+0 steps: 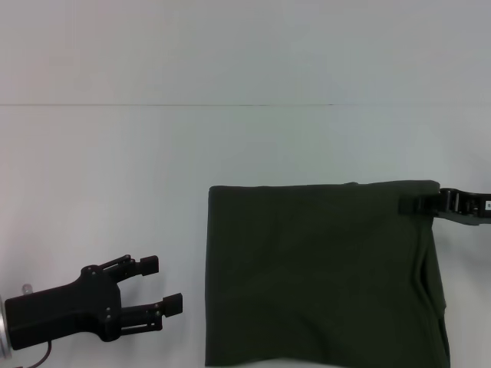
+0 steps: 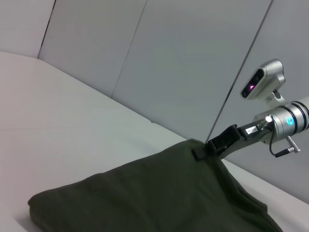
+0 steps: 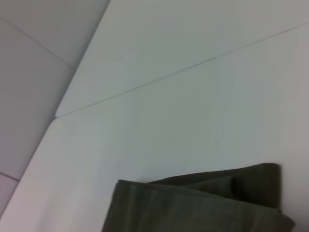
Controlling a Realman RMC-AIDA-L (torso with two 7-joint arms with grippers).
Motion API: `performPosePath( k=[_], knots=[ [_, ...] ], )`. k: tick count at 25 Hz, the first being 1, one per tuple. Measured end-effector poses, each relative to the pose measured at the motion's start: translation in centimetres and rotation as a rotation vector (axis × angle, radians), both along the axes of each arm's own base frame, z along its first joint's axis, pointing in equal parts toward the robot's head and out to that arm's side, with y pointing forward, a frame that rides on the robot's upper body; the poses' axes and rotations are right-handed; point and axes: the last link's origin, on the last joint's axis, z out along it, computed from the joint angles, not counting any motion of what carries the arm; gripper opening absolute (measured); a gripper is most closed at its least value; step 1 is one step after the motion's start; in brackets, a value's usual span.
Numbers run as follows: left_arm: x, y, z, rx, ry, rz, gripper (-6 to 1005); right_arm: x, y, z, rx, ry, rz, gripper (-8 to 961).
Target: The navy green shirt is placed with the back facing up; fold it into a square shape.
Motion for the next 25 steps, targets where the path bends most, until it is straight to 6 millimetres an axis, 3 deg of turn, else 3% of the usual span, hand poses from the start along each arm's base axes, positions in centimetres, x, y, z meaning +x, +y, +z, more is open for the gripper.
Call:
performPosePath(
  k=[6, 13, 25],
  knots=[
    [0.0, 0.0, 0.0, -0.001, 0.000, 0.001, 920, 1.6, -0.4, 0.1, 0.039, -0.026, -0.057, 74],
    [0.1, 0.1, -0.1, -0.003, -0.001, 0.000, 920, 1.8, -0.2, -0.2, 0.056, -0.035, -0.070, 73],
    [0.0, -0.1, -0.1, -0.005, -0.004, 0.006, 919, 1.9, 0.4, 0.6, 0.143, -0.013, -0.068, 249]
  ],
)
